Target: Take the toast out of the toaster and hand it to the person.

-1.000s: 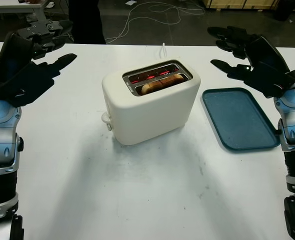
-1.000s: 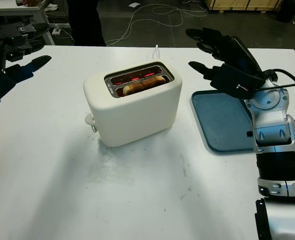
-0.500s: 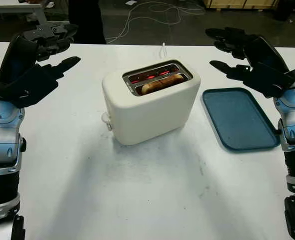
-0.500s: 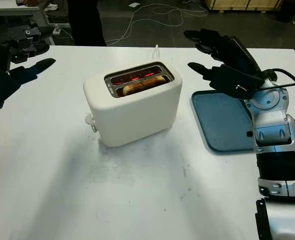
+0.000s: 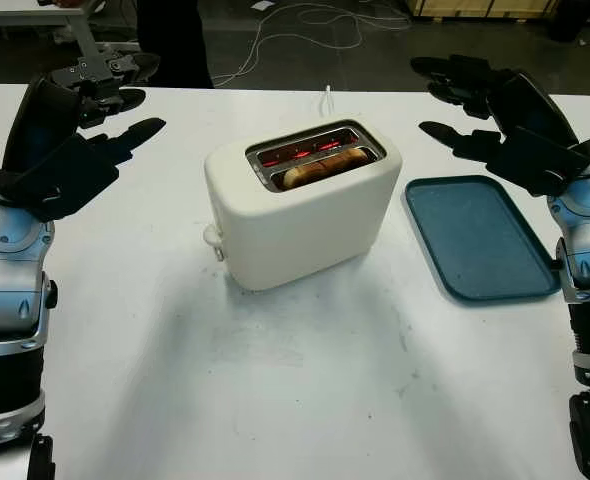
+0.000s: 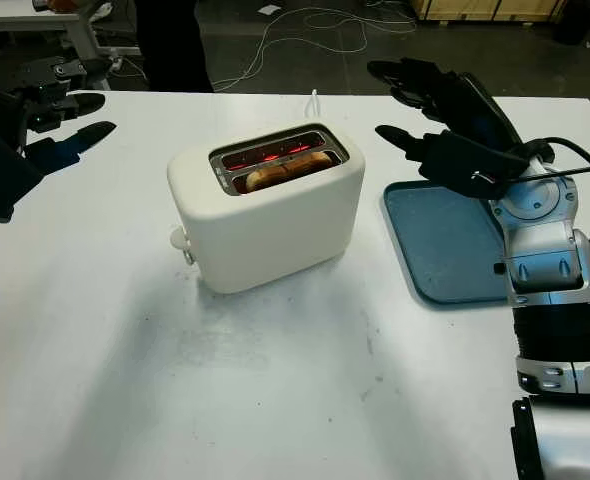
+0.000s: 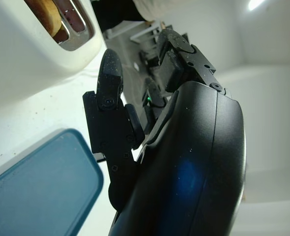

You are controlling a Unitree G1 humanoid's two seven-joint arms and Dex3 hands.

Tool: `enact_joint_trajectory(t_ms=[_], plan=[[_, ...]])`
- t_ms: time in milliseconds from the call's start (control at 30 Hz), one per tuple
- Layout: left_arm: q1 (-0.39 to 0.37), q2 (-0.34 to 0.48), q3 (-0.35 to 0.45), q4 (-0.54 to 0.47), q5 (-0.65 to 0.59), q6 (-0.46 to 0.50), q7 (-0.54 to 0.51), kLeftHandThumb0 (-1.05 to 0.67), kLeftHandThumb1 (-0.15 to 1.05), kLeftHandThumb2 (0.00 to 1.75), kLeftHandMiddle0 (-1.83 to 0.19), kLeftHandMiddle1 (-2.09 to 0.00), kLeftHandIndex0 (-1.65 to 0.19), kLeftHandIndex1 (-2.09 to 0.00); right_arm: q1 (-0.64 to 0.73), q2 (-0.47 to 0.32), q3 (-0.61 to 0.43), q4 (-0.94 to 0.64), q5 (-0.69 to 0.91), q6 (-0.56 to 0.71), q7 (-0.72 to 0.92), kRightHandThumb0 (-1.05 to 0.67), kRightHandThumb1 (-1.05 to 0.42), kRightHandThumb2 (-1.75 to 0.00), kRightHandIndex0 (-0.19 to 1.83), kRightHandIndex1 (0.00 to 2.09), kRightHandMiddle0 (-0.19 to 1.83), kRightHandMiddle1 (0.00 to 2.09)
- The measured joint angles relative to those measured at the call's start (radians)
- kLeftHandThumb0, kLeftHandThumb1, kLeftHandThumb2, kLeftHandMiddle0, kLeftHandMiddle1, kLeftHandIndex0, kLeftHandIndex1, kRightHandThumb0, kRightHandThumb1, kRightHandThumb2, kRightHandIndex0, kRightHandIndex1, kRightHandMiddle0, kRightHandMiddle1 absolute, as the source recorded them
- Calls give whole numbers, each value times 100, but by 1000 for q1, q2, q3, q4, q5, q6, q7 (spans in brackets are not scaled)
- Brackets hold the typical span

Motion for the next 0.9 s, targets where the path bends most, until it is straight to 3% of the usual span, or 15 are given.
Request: enact_joint_trajectory(t_ms=[900], plan=[[0, -5, 0, 16, -3, -9, 0, -45, 92, 15, -50, -34, -59, -6, 1, 1, 0, -5, -1, 0, -2, -28, -92, -35, 44, 2, 43, 1]])
